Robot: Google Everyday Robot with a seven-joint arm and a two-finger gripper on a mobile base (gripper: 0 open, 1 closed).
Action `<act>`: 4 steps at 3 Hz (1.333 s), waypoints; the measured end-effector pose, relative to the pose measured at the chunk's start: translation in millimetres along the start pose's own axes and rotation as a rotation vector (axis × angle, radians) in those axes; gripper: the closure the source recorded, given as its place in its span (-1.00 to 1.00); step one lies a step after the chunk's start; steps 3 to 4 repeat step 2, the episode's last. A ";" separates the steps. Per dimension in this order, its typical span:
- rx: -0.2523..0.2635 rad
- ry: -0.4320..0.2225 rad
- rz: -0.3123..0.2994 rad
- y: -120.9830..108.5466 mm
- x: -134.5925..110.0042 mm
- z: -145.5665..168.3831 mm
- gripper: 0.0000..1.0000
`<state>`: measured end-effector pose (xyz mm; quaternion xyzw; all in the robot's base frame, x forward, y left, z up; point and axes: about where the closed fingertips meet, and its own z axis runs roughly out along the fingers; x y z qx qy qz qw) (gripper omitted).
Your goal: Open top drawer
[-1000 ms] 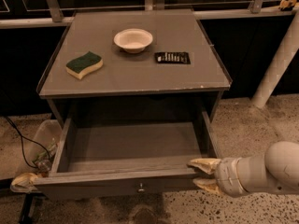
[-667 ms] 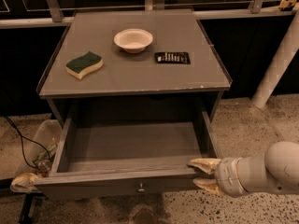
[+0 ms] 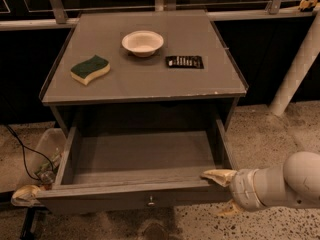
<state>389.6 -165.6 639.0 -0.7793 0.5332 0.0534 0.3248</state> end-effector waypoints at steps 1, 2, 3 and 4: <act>0.000 0.000 0.000 0.0 0.0 0.0 -1.00; 0.000 0.000 0.000 0.0 0.0 0.0 -1.00; 0.000 0.000 0.000 0.0 0.0 0.0 -1.00; 0.000 0.000 0.000 0.0 0.0 0.0 -1.00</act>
Offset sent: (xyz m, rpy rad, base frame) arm 0.0000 0.0000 0.0000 0.0000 0.0000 0.0000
